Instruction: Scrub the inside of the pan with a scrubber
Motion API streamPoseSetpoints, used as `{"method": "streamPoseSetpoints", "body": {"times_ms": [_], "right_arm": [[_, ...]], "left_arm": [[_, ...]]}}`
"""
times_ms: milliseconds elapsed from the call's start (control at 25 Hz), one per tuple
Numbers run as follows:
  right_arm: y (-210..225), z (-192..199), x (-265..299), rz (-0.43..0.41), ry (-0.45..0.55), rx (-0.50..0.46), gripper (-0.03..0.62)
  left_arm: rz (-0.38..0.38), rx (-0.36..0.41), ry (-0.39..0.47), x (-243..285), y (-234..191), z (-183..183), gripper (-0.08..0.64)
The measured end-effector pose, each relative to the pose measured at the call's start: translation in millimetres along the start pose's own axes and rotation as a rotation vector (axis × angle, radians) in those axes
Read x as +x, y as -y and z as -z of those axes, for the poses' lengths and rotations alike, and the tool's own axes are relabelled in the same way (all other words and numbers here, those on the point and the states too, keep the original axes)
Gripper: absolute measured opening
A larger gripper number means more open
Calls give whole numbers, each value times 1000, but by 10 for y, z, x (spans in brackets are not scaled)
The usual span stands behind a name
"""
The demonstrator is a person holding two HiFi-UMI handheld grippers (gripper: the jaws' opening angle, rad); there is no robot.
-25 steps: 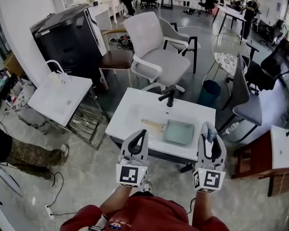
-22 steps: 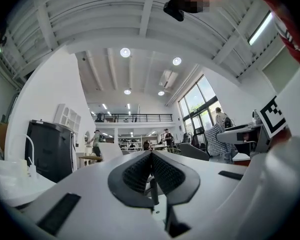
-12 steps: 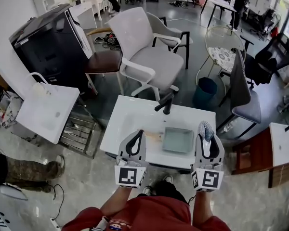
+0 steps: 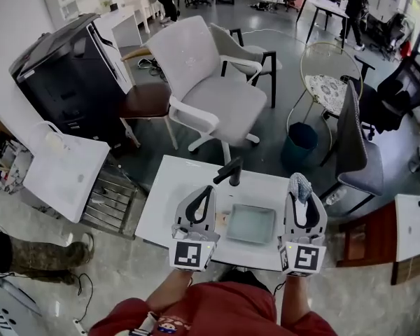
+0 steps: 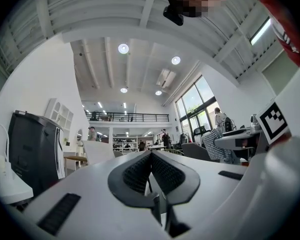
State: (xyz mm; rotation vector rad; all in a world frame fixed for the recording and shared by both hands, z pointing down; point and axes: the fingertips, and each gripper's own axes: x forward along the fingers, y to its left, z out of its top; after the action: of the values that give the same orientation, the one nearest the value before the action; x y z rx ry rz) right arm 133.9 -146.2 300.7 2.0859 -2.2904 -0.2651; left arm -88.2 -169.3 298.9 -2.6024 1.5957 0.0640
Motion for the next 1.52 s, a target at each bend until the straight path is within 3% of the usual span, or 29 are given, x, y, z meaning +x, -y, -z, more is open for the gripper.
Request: {"method": "streamPoseSetpoints", "body": {"times_ms": [200, 360, 600, 960, 1200, 1520], "right_arm": [[358, 72, 245, -9, 6, 1, 186], [554, 203, 392, -32, 4, 11, 186], [582, 328, 481, -59, -4, 7, 186], [756, 425, 564, 4, 3, -10, 186], [682, 597, 562, -7, -27, -12, 186], [539, 916, 586, -119, -143, -68, 181]], "left_arm": [[-13, 13, -9, 379, 141, 21, 14], [-45, 8, 72, 584, 215, -29, 14], [-35, 0, 64, 764, 310, 55, 14], [-26, 7, 84, 909, 185, 222, 14], [-14, -14, 69, 934, 192, 379, 14], [-5, -17, 49, 914, 268, 507, 14]]}}
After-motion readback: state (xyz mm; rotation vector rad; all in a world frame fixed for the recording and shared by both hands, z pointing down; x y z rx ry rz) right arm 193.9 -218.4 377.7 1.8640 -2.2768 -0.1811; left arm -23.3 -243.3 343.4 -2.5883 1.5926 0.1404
